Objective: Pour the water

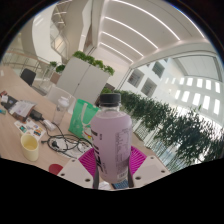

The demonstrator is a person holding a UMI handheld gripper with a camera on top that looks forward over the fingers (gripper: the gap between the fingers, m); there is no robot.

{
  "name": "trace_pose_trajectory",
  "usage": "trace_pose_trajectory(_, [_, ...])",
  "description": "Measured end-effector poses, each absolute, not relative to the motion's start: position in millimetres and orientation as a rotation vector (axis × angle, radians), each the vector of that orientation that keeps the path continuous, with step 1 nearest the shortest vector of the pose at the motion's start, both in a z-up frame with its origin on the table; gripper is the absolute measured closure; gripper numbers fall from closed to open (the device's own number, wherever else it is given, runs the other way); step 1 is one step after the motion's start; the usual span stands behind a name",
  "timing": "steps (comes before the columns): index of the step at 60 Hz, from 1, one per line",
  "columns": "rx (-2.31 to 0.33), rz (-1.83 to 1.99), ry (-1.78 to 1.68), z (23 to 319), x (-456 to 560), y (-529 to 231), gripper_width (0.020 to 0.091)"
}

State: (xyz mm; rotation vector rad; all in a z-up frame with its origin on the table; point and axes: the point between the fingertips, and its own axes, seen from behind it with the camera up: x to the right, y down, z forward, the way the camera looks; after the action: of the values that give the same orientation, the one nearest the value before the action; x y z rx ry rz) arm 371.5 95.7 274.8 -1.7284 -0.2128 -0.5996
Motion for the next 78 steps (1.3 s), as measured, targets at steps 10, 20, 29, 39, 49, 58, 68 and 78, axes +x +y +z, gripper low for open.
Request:
trace_pose_trajectory(10, [-1.559, -1.196, -0.899, 243.7, 289.0, 169.0, 0.0716])
trace_pose_trajectory(20, [-1.376, -1.536, -1.462, 189.9, 243.2, 190.1, 0.0714])
trace_pose_trajectory(29, [-1.247, -1.742, -1.723, 188.2, 236.0, 195.3, 0.0714])
trace_pose_trajectory(39, [-1.194, -1.81, -1.898, 181.9, 226.9, 207.8, 0.0713])
trace_pose_trajectory(49, [-1.252, -1.71, -1.828, 178.8, 220.7, 217.5, 0.0711])
trace_pose_trajectory(58, [-1.549, -1.381, -1.303, 204.9, 221.3, 235.0, 0.0704])
trace_pose_trajectory(68, [-1.792, -0.445, -0.447, 178.1, 211.5, 219.8, 0.0641])
trace_pose_trajectory(78, [-1.83, 0.042, -0.134, 113.3, 228.1, 209.1, 0.061])
